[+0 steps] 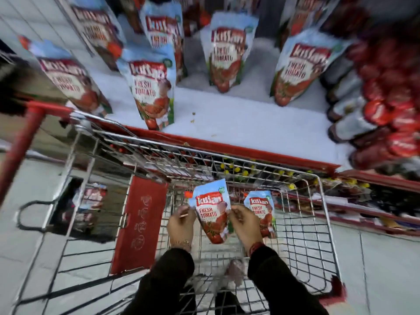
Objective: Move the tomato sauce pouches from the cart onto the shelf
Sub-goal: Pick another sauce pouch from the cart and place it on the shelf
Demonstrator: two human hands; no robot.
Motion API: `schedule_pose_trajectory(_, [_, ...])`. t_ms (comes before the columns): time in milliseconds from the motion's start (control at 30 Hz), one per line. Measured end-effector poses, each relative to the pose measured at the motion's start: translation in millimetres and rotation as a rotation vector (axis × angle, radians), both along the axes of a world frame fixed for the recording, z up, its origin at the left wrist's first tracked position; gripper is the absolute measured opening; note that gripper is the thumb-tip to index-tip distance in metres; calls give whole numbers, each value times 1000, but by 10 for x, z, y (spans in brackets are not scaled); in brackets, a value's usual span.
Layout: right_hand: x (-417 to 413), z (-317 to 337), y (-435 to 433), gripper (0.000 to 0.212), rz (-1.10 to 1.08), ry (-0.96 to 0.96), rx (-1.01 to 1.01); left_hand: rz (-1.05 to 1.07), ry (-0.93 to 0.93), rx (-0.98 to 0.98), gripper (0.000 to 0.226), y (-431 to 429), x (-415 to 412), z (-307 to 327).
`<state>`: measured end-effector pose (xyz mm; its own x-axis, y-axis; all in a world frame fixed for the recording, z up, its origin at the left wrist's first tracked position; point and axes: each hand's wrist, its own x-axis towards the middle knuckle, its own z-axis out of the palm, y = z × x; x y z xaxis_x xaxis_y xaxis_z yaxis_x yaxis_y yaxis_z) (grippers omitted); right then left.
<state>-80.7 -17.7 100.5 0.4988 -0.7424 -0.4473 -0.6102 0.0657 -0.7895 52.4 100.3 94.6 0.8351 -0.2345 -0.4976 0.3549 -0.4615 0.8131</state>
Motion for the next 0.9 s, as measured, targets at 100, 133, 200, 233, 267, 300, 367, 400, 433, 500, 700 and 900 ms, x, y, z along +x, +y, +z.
schedule_pose_trajectory(100, [47,382,19,14,-20,-69,-13,-97,-167,-1,14,10,88,412])
schedule_pose_trajectory(133, [76,482,8,14,-25,-89,-17,-110,-213,-3,13,-11,128,530])
schedule_pose_trajectory(200, [133,730,-17,15,-28,-132,-49,-108,-259,-55,12,-64,219,812])
schedule_pose_trajectory(233, [163,843,-39,14,-31,-153,-76,-102,-275,-95,10,-99,270,940])
schedule_pose_trajectory(267, [200,958,-66,14,-38,-179,-98,-101,-287,-136,7,-144,322,1074])
schedule_pose_trajectory(300, [235,1054,-96,13,-49,-198,-113,-103,-300,-171,5,-190,368,1176])
schedule_pose_trajectory(367, [320,1271,-161,12,-97,-256,-121,-120,-357,-216,10,-291,486,1398])
schedule_pose_trajectory(400, [365,1376,-206,10,-122,-280,-152,-140,-390,-234,10,-348,544,1504])
schedule_pose_trajectory(433, [412,1479,-260,8,-135,-291,-205,-167,-426,-249,8,-411,609,1602])
schedule_pose_trajectory(500, [509,1673,-376,8,-152,-324,-266,-206,-505,-262,6,-558,729,1787])
schedule_pose_trajectory(700, [849,2027,-752,9,-183,-377,-335,-205,-587,-334,4,-1032,1057,2173])
schedule_pose_trajectory(900, [1159,1996,-1006,7,-224,-316,-406,-172,-604,-306,13,-1339,1253,2191])
